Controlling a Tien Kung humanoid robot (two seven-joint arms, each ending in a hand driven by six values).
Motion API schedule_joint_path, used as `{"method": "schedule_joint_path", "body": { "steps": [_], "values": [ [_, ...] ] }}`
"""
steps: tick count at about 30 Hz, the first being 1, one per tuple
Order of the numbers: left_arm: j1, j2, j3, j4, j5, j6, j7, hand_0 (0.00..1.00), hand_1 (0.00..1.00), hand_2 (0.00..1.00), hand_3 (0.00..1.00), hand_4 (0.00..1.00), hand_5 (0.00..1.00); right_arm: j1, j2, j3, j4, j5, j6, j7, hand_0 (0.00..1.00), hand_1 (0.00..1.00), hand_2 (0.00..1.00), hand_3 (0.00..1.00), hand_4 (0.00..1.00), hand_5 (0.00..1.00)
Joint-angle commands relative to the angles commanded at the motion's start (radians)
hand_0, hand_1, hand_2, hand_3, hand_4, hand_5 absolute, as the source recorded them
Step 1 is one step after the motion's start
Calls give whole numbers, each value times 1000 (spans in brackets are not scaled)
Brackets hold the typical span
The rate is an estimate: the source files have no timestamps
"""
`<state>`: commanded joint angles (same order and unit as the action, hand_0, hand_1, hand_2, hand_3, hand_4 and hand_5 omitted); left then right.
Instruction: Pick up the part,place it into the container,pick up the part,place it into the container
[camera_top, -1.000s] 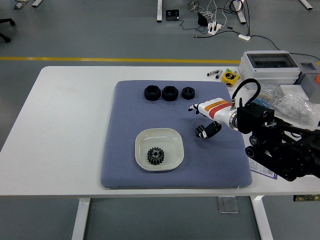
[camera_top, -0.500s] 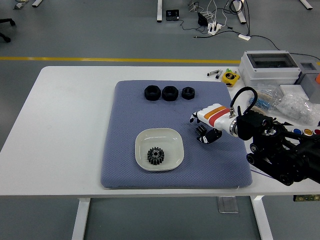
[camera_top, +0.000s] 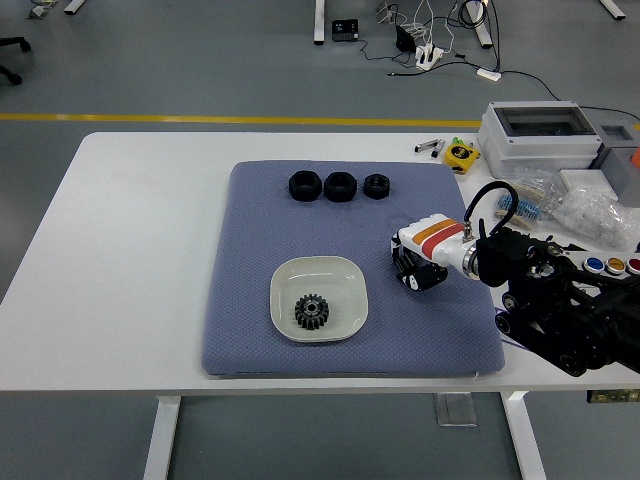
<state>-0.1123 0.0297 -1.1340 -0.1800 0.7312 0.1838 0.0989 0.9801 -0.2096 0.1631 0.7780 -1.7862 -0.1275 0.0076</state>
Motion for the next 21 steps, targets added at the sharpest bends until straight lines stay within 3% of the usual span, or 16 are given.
{"method": "schedule_joint_path", "body": {
  "steps": [5,6,21],
  "values": [
    [-1,1,4,0,-2,-1,0,709,620,645,565,618,692,-3,-2,0,-2,3,-10,7,258,418,481,493,553,243],
    [-1,1,5,0,-3,-2,0,710,620,642,565,618,691,-2,-3,1,-2,3,-12,7,205,389,464,478,485,252],
    [-4,1,5,0,-8,-2,-1,710,620,643,565,618,690,-5,-23,13,-4,45,-6,3,156,361,449,473,493,261]
  ]
}}
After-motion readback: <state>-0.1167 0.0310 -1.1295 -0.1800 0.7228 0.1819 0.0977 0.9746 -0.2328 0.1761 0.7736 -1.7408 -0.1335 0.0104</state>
